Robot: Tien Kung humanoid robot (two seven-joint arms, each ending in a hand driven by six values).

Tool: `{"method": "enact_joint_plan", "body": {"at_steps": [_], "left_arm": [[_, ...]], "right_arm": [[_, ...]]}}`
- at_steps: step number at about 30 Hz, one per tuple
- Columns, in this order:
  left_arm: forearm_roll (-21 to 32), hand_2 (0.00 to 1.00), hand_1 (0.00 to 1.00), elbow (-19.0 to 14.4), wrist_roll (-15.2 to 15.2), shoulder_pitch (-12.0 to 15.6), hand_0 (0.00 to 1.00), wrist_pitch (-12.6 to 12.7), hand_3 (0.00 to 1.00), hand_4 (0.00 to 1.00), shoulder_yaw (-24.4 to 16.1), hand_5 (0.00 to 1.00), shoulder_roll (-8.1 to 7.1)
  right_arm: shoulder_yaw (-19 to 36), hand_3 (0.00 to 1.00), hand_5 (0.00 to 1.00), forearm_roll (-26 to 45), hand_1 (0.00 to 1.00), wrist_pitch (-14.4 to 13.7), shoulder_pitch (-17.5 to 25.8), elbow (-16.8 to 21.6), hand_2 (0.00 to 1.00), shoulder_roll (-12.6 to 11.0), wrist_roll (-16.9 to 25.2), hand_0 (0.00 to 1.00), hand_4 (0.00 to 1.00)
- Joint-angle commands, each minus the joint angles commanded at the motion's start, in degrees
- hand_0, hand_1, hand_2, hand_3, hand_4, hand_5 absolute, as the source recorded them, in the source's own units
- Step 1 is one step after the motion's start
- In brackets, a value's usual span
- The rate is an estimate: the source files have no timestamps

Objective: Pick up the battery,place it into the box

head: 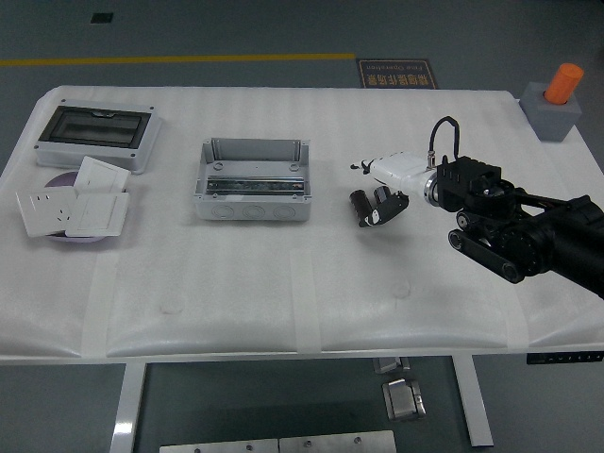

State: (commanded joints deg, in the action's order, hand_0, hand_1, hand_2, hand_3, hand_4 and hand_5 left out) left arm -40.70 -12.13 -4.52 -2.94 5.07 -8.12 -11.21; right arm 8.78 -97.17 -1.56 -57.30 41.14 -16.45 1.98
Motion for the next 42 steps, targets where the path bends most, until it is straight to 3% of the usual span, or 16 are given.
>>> {"method": "enact_joint_plan", "body": {"at_steps": [8, 9, 14, 15, 20, 21, 42], "left_arm": [[-0.04, 0.466, 0.619, 0.04, 0.10, -0.26, 0.596, 0.03, 0.605, 0.412, -0.03, 0.440, -0.07], [-0.11, 0.466, 0.619, 0.07, 0.08, -0.25, 0.596, 0.03, 0.606, 0.412, -0.11, 0.439, -0.07], [-0.18, 0.466, 0.619, 0.05, 0.11, -0.35, 0.596, 0.04, 0.606, 0.412, -0.08, 0.439, -0.05], [-0.09, 0.465, 0.619, 0.04, 0.14, -0.41, 0.596, 0.05, 0.606, 0.413, -0.02, 0.438, -0.04], [0.16, 0.465, 0.619, 0.02, 0.23, -0.64, 0.596, 0.08, 0.606, 0.413, 0.04, 0.438, -0.12], [0.11, 0.465, 0.619, 0.03, 0.22, -0.66, 0.596, 0.08, 0.606, 0.413, -0.01, 0.438, -0.14], [-0.26, 0.464, 0.619, -0.21, 0.62, -0.88, 0.595, 0.33, 0.606, 0.416, 0.78, 0.451, -0.35]], "right_arm": [[1.99, 0.998, 0.526, -7.37, 0.833, -0.19, 0.73, 0.12, 0.896, -0.12, 1.84, 0.889, 0.998], [2.35, 0.974, 0.535, -8.70, 0.810, 0.07, 0.87, 0.14, 0.848, 0.06, 2.07, 0.872, 0.995], [4.00, 0.974, 0.535, -14.16, 0.810, 1.17, 1.57, -0.22, 0.848, 1.16, 3.08, 0.872, 0.995], [4.36, 0.931, 0.476, -15.29, 0.786, 1.34, 1.72, -0.44, 0.826, 1.38, 3.27, 0.859, 0.909], [5.60, 0.931, 0.476, -18.98, 0.786, 1.89, 2.34, -1.26, 0.826, 2.05, 4.05, 0.859, 0.909], [5.75, 0.914, 0.405, -19.37, 0.778, 1.97, 2.43, -1.35, 0.817, 2.10, 4.17, 0.857, 0.825], [7.31, 0.858, 0.391, -20.59, 0.757, 1.96, 3.38, -2.79, 0.789, 1.47, 5.74, 0.838, 0.741]]}}
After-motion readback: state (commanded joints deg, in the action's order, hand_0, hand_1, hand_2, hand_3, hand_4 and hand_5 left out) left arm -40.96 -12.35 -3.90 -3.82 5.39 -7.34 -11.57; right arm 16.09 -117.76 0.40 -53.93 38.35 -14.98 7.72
